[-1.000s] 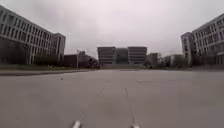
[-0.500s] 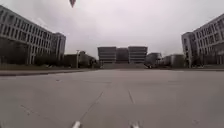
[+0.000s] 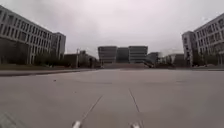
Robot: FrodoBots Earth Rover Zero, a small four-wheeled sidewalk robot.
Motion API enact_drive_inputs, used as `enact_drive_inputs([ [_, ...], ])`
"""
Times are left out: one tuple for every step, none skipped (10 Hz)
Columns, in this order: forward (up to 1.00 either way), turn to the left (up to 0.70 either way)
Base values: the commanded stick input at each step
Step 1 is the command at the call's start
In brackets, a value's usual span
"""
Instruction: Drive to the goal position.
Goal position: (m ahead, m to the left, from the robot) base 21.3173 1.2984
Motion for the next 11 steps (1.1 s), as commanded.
enact_drive_inputs([
  [0.70,0.00],
  [0.70,0.00],
  [0.70,0.00],
  [0.70,0.00],
  [0.70,0.00],
  [0.70,0.00],
  [0.70,0.00],
  [0.70,0.00],
  [0.70,0.00],
  [0.70,0.00],
  [0.70,0.00],
])
